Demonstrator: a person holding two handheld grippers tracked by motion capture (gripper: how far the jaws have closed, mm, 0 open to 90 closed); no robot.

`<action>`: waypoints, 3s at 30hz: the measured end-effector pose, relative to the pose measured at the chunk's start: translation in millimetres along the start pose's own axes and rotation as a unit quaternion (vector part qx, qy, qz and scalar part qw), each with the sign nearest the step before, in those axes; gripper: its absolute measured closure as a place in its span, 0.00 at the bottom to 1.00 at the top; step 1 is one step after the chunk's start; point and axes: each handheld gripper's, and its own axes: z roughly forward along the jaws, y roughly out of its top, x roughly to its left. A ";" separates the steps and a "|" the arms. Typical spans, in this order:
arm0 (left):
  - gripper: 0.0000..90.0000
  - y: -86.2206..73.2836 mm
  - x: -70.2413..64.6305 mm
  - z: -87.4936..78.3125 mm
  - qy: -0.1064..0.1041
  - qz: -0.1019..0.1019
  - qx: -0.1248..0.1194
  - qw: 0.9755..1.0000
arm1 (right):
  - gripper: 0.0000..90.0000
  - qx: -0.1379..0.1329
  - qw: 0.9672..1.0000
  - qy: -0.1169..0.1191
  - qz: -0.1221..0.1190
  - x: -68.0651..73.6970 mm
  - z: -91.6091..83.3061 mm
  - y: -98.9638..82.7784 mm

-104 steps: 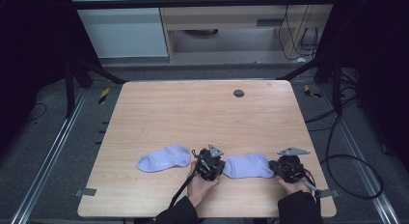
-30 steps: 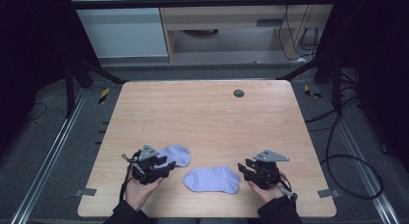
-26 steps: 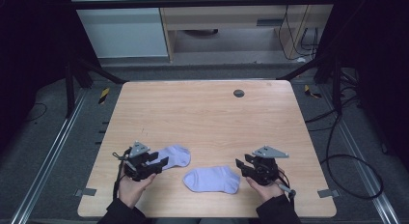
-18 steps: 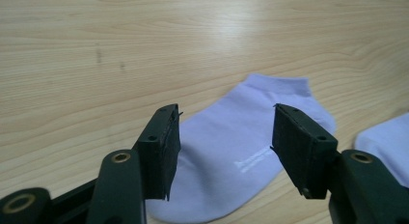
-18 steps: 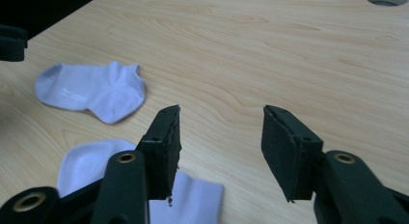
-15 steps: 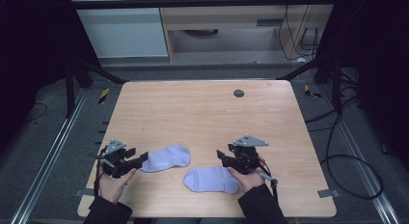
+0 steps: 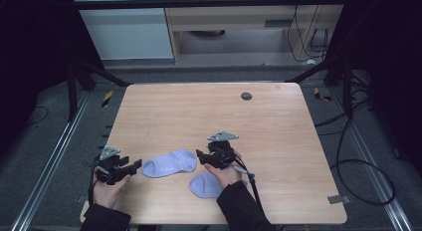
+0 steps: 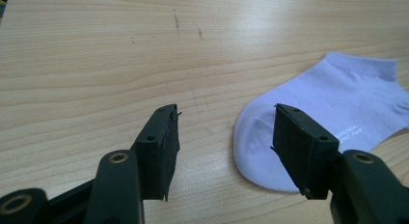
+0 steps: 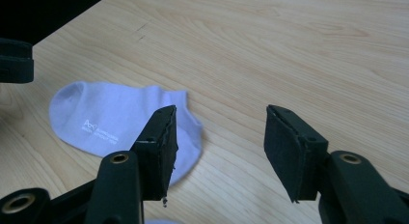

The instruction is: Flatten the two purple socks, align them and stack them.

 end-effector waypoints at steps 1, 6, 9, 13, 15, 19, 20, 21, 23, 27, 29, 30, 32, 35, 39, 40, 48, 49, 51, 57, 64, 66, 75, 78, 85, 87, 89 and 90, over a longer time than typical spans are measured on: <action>0.47 -0.3 0.3 1.2 0.000 0.002 0.002 1.000 | 0.52 0.002 1.000 0.001 -0.003 3.3 4.8 1.7; 0.54 -5.6 2.2 10.7 -0.001 0.007 0.024 1.000 | 0.54 0.023 1.000 -0.003 -0.018 15.2 29.6 4.3; 0.59 -6.6 1.0 14.7 -0.005 0.006 0.029 1.000 | 0.56 0.038 0.999 -0.008 -0.030 19.5 42.0 1.5; 0.63 -7.6 -0.4 19.8 -0.007 0.010 0.039 0.999 | 0.59 0.055 0.998 -0.019 -0.038 19.0 53.8 -3.4; 0.64 -8.4 -0.8 22.0 -0.008 0.012 0.046 0.999 | 0.61 0.060 0.997 -0.023 -0.038 17.2 58.5 -4.6; 0.69 -9.2 -3.0 25.1 -0.017 0.015 0.052 0.998 | 0.67 0.065 0.997 -0.023 -0.040 17.7 64.8 -7.6; 0.70 -9.2 -3.0 25.1 -0.017 0.015 0.052 0.998 | 0.67 0.065 0.997 -0.023 -0.040 17.7 64.8 -7.6; 0.71 -9.2 -4.4 26.1 -0.017 0.015 0.052 0.998 | 0.70 0.071 0.996 -0.023 -0.047 19.3 67.2 -9.0; 0.73 -8.9 -5.0 26.6 -0.018 0.015 0.053 0.998 | 0.71 0.071 0.996 -0.025 -0.053 19.4 68.2 -9.6; 0.81 -7.8 -7.8 27.2 -0.014 0.017 0.059 0.998 | 0.77 0.071 0.996 -0.026 -0.055 21.2 69.2 -11.7; 0.86 -7.4 -9.4 27.7 -0.013 0.017 0.061 0.998 | 0.83 0.070 0.995 -0.025 -0.060 22.5 68.9 -12.7; 0.89 -7.1 -10.4 27.9 -0.012 0.016 0.064 0.998 | 0.87 0.070 0.996 -0.024 -0.059 22.9 68.5 -13.1; 0.95 -6.7 -12.5 28.3 -0.011 0.016 0.067 0.998 | 0.94 0.071 0.996 -0.024 -0.057 24.5 67.8 -13.2; 0.96 -5.6 -15.2 27.2 -0.015 0.014 0.071 0.997 | 0.96 0.071 0.996 -0.026 -0.056 25.6 67.6 -12.9; 0.97 -3.8 -17.6 22.1 -0.025 0.014 0.061 0.998 | 0.96 0.063 0.997 -0.017 -0.045 25.2 59.7 -10.6; 0.97 -2.7 -18.4 20.5 -0.029 0.011 0.057 0.998 | 0.96 0.060 0.997 -0.015 -0.045 25.0 57.5 -9.7; 0.97 5.7 -29.9 5.5 -0.054 0.018 0.024 0.998 | 0.97 0.036 0.998 0.002 -0.044 25.0 25.4 1.4; 0.97 6.6 -31.7 4.9 -0.056 0.020 0.022 0.998 | 0.97 0.034 0.998 0.002 -0.047 24.3 22.6 2.2; 0.97 8.6 -37.7 2.5 -0.062 0.023 0.015 0.998 | 0.97 0.029 0.998 0.008 -0.047 22.0 12.3 4.0; 0.97 13.5 -50.2 -4.9 -0.077 0.028 -0.005 0.997 | 0.97 0.027 0.998 0.013 -0.049 17.0 -7.0 4.7; 0.97 17.5 -63.0 -8.4 -0.092 0.040 -0.009 0.995 | 0.97 0.018 0.998 0.018 -0.057 8.6 -35.6 3.1; 0.97 18.8 -68.4 -8.1 -0.099 0.044 -0.008 0.994 | 0.97 0.019 0.998 0.017 -0.058 5.5 -44.6 0.7; 0.97 23.0 -102.4 -3.3 -0.128 0.068 -0.003 0.989 | 0.97 0.018 0.999 0.009 -0.047 -13.9 -80.1 -17.9; 0.97 22.2 -112.9 -0.5 -0.136 0.076 0.004 0.988 | 0.97 0.020 0.999 0.005 -0.043 -20.7 -91.6 -25.6; 0.97 15.4 -133.5 6.7 -0.151 0.095 0.023 0.984 | 0.97 0.026 0.999 0.003 -0.030 -30.7 -111.3 -50.5; 0.97 12.7 -139.5 8.9 -0.155 0.101 0.028 0.982 | 0.97 0.028 0.999 0.001 -0.029 -31.5 -112.6 -53.7; 0.97 10.8 -143.6 11.0 -0.158 0.106 0.032 0.981 | 0.97 0.032 0.999 0.002 -0.023 -33.3 -114.3 -59.3; 0.97 9.7 -145.7 12.0 -0.158 0.109 0.036 0.981 | 0.97 0.034 0.999 0.000 -0.023 -34.4 -114.8 -61.4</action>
